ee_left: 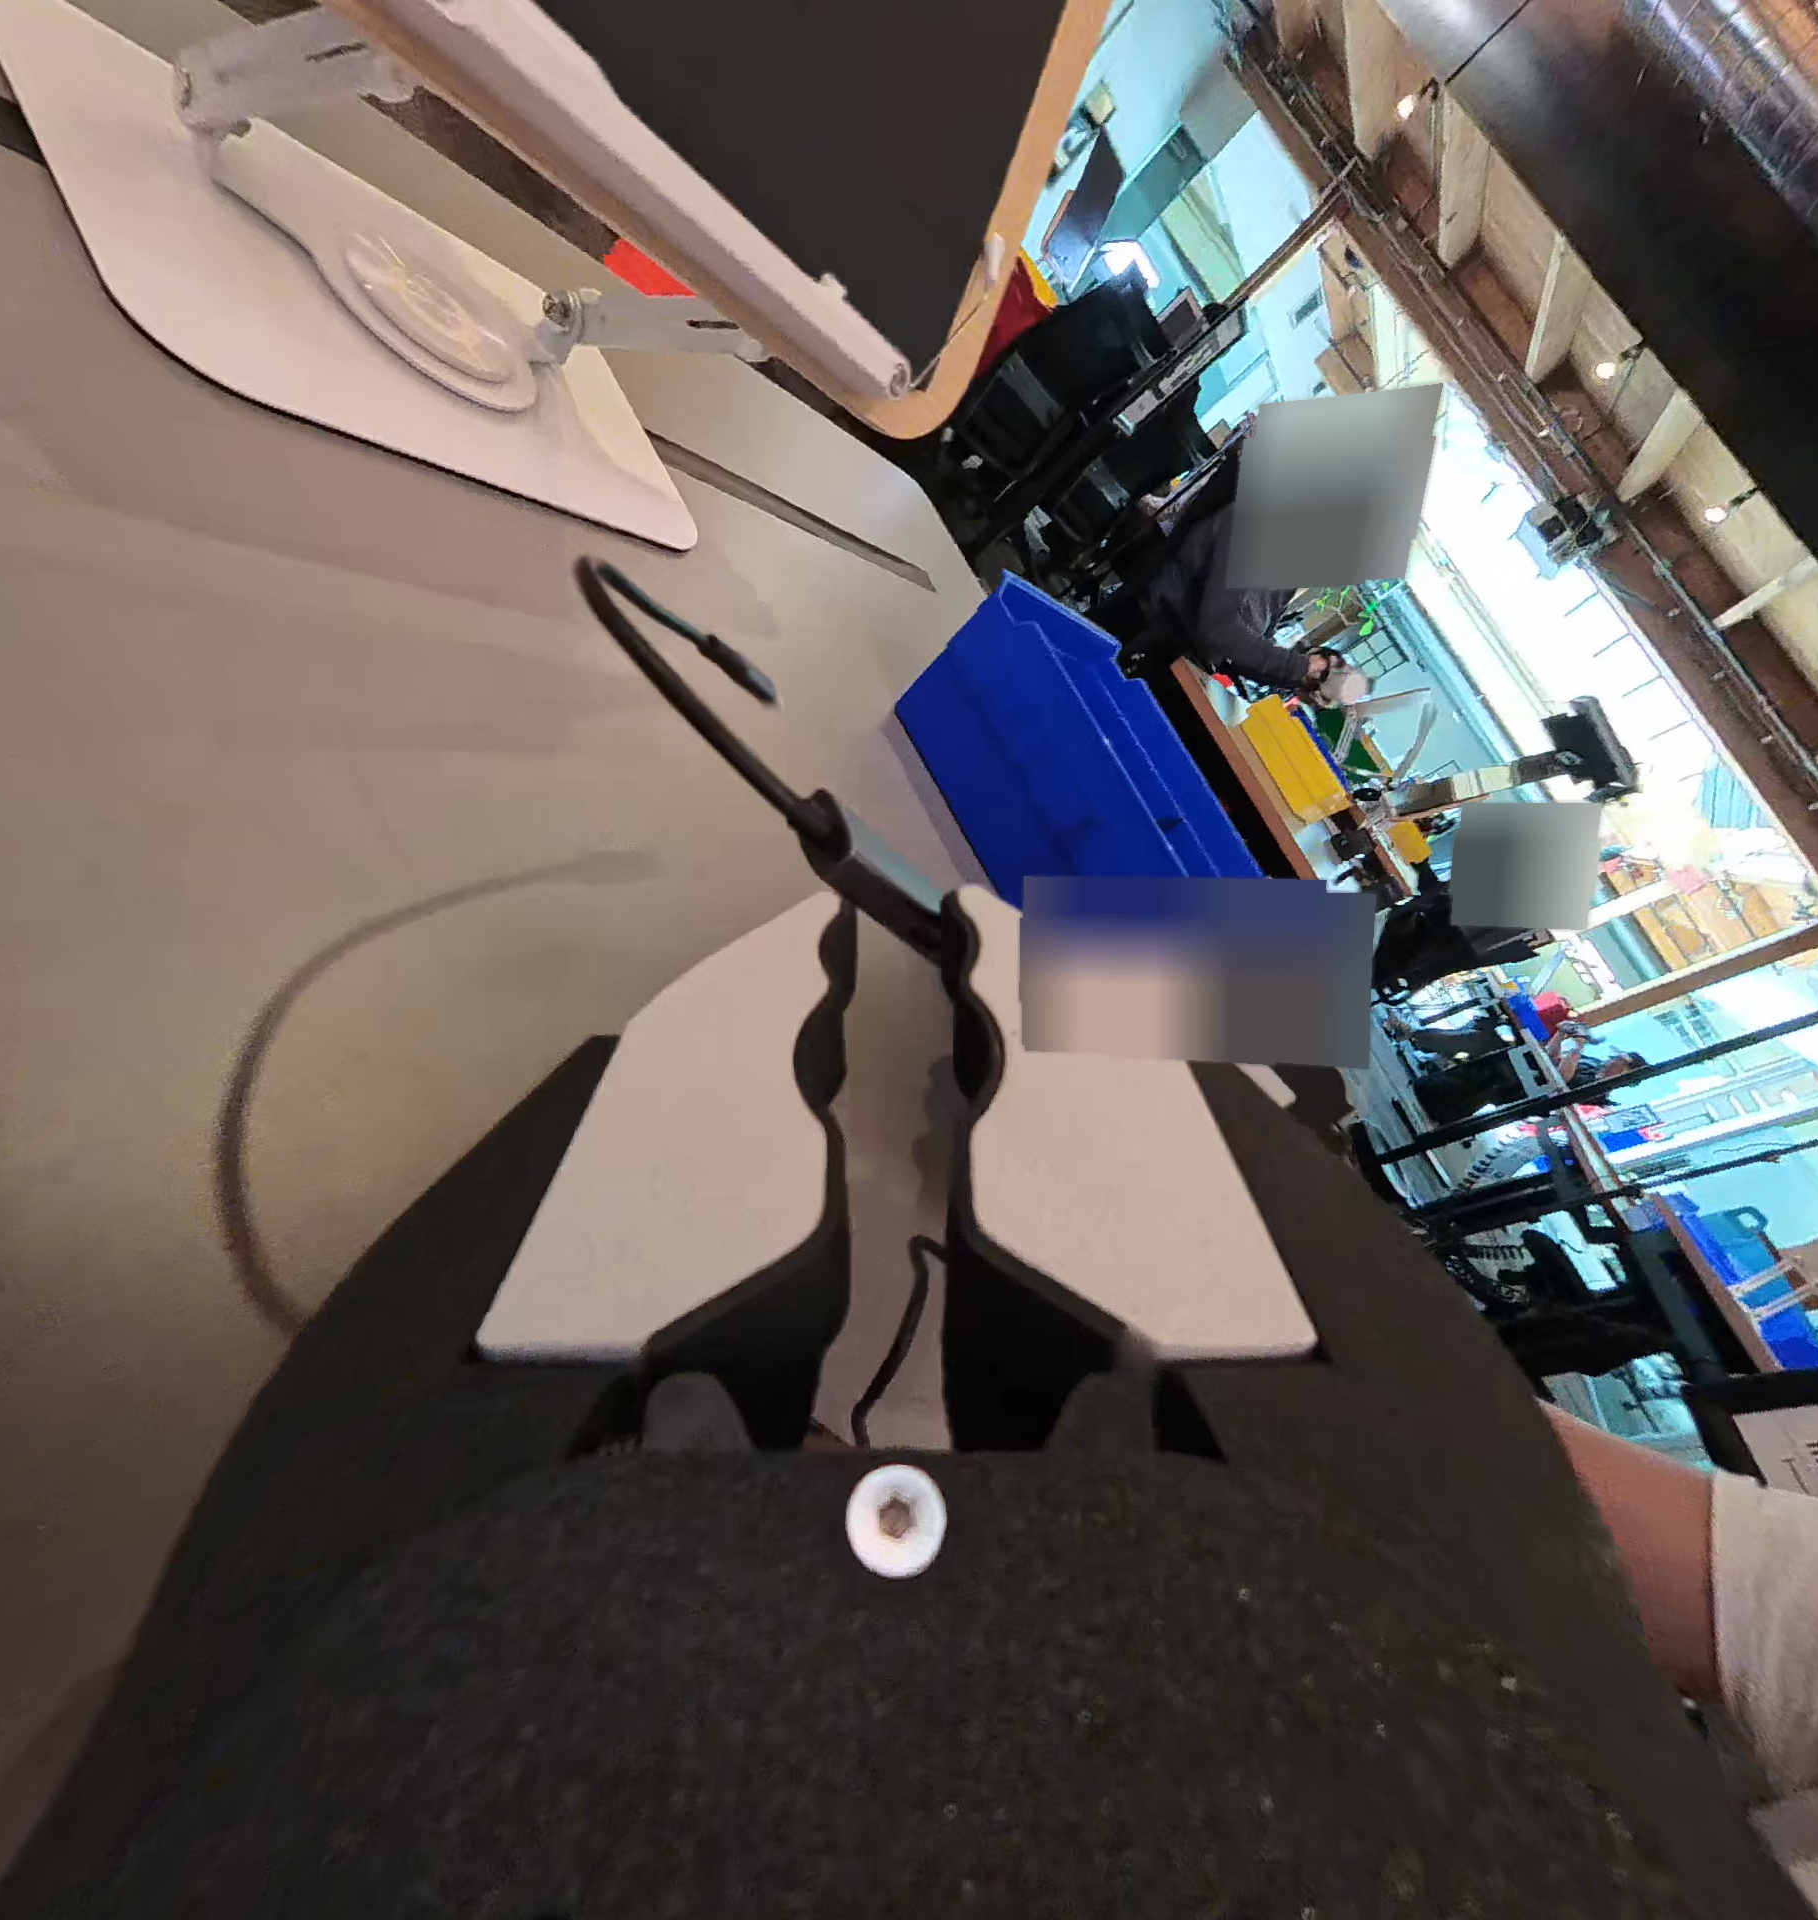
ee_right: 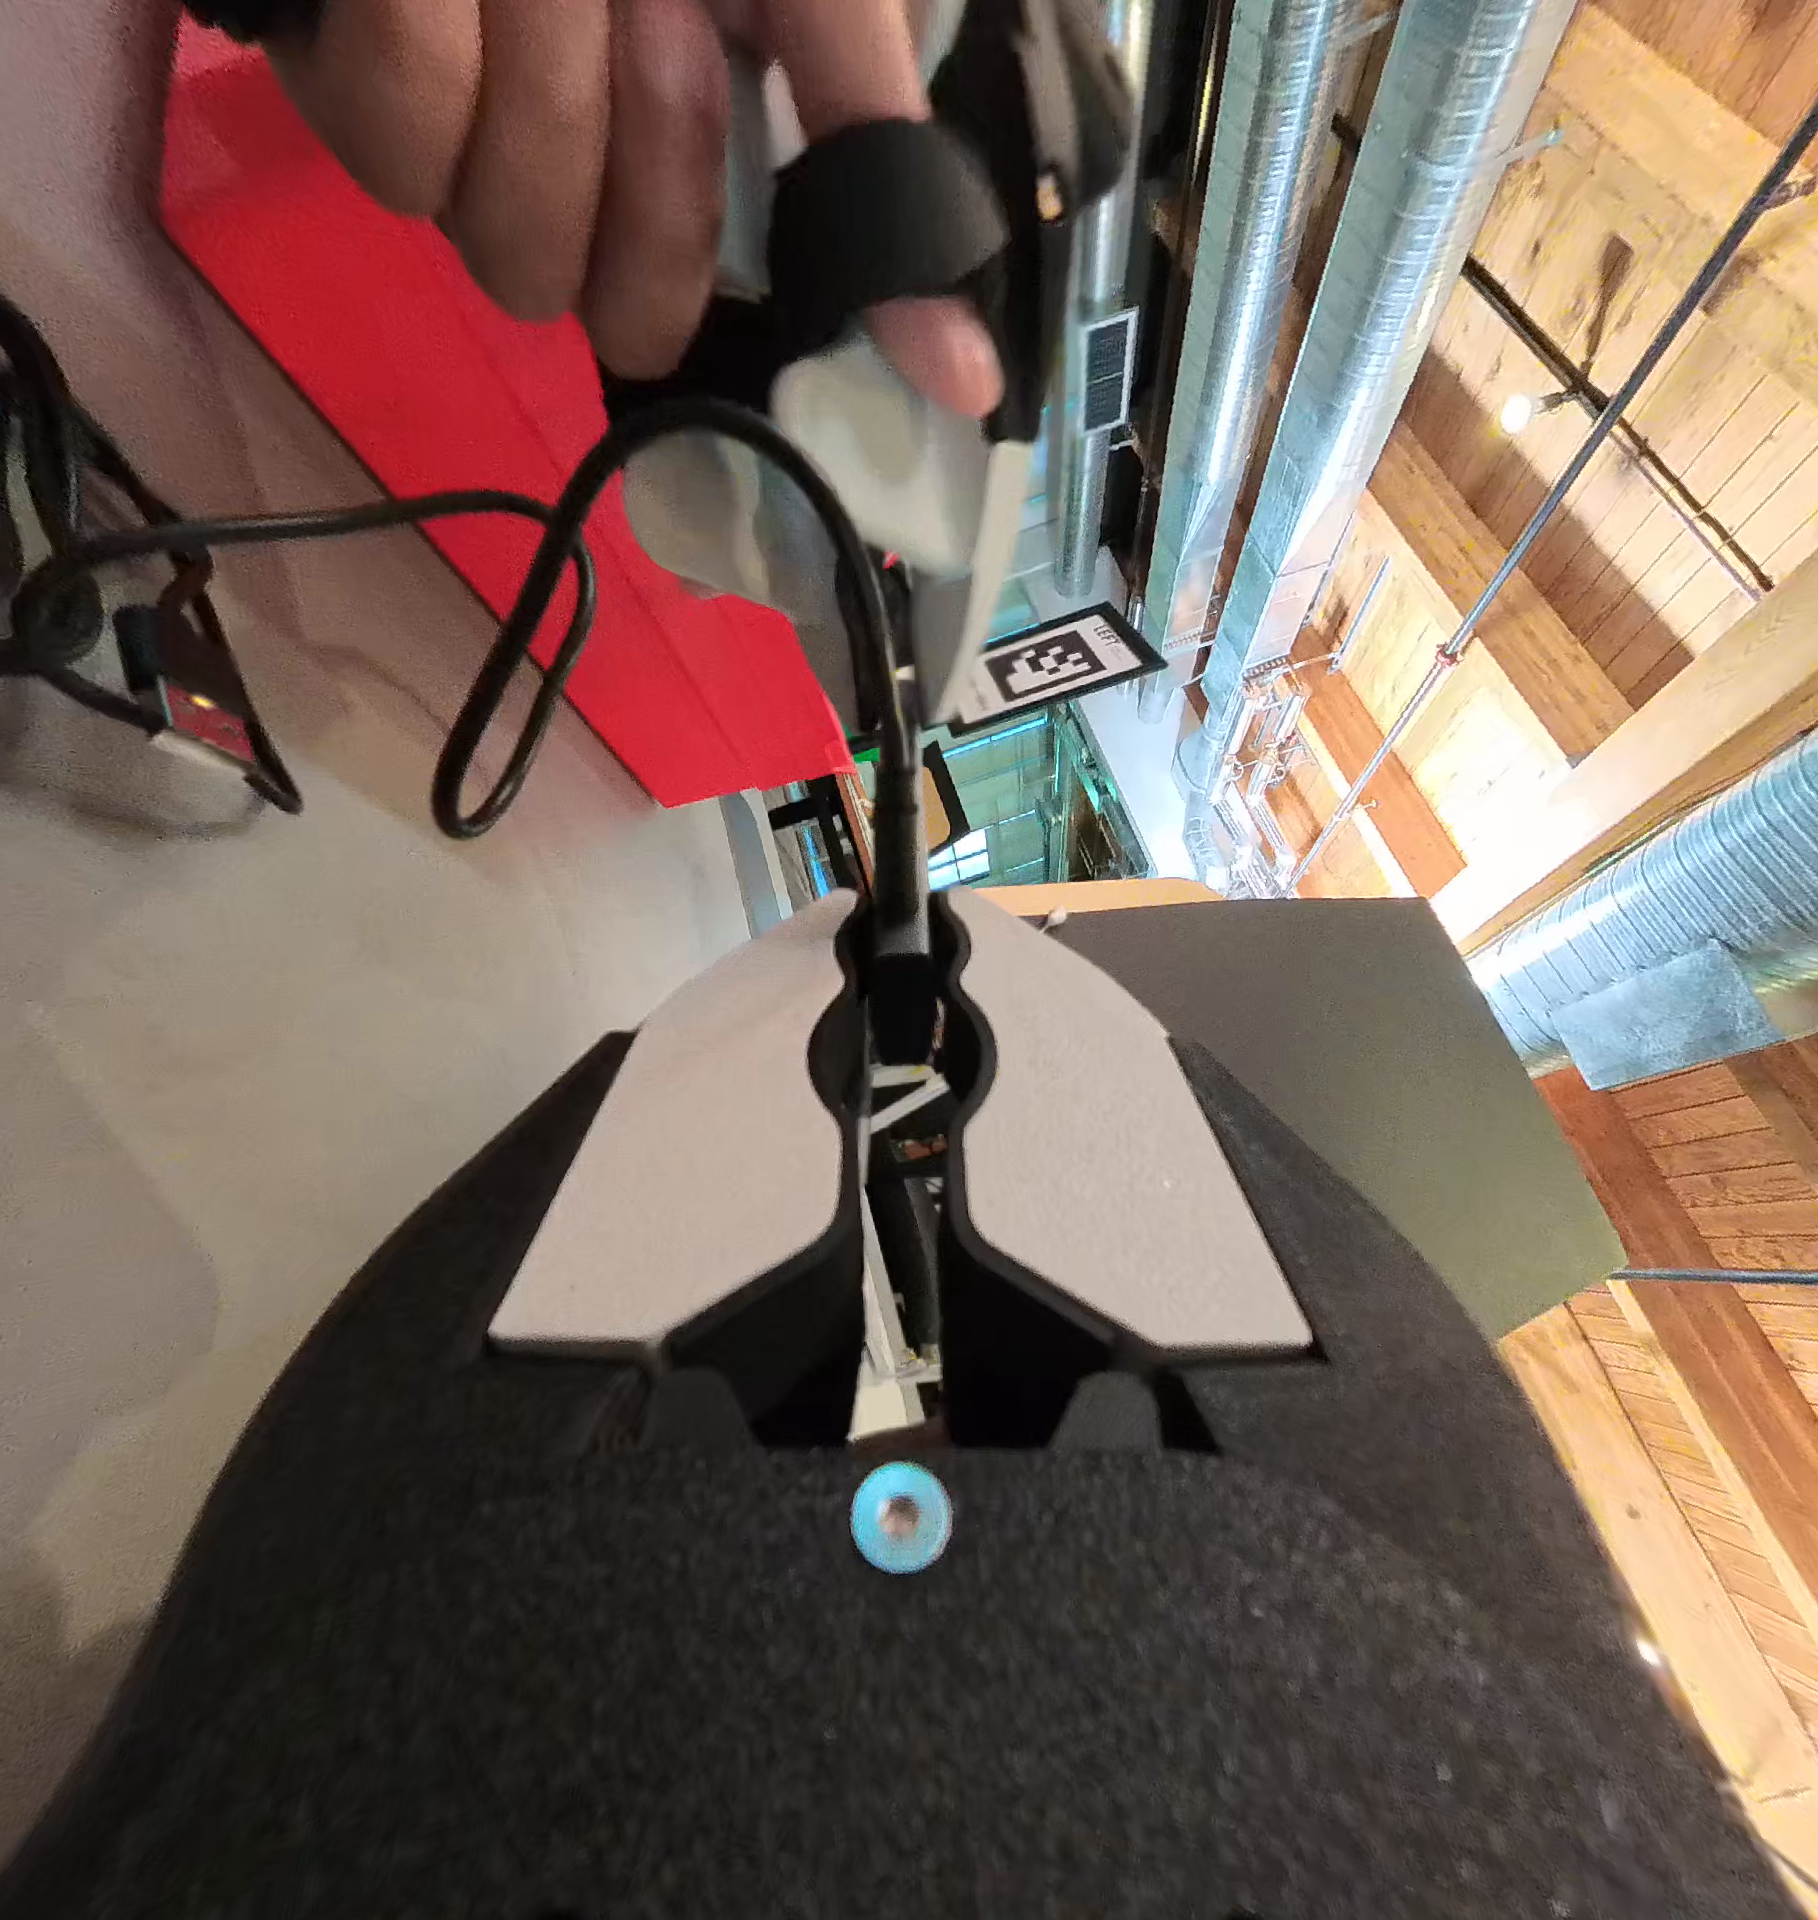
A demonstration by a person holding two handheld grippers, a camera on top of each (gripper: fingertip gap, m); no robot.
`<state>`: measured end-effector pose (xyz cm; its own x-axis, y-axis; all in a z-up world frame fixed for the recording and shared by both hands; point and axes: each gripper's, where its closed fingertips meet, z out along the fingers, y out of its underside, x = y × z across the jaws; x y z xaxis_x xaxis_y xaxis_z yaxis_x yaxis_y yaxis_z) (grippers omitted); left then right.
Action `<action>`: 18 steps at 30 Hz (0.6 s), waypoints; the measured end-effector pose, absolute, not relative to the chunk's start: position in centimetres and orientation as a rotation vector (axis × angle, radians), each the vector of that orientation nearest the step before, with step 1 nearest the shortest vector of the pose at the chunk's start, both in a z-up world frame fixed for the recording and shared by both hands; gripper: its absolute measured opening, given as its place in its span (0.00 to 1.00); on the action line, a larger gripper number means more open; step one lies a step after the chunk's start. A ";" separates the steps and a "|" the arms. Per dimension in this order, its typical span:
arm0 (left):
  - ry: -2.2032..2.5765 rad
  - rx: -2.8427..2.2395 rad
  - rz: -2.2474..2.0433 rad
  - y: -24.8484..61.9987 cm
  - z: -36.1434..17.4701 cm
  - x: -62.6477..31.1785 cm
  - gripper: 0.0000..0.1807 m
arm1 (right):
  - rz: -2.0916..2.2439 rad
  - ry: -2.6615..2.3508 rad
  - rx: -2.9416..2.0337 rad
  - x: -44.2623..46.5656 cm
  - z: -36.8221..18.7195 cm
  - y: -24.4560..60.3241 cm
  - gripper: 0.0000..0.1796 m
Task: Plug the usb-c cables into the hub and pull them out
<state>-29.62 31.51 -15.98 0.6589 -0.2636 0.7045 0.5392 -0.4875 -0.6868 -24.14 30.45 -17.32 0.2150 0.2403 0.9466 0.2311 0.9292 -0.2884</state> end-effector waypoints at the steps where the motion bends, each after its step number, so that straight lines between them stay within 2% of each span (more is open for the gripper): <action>1: -0.232 -1.843 -1.005 31.4 -16.0 -29.6 0.08 | 0.017 -1.368 -0.414 -24.1 -17.3 30.5 0.05; 8: -0.297 -1.802 -1.140 31.5 -16.1 -29.4 0.07 | 0.066 -1.378 -0.388 -24.0 -17.3 30.0 0.05; 10: -0.316 -1.802 -1.135 31.6 -16.1 -29.8 0.14 | 0.095 -1.367 -0.383 -23.9 -17.1 29.6 0.05; 12: -0.302 -1.804 -1.128 31.6 -16.0 -29.8 0.16 | 0.149 -1.372 -0.378 -23.8 -16.9 29.3 0.05; 18: -0.295 -1.879 -1.030 31.6 -16.9 -30.2 0.10 | 0.106 -1.443 -0.418 -24.3 -18.5 30.4 0.06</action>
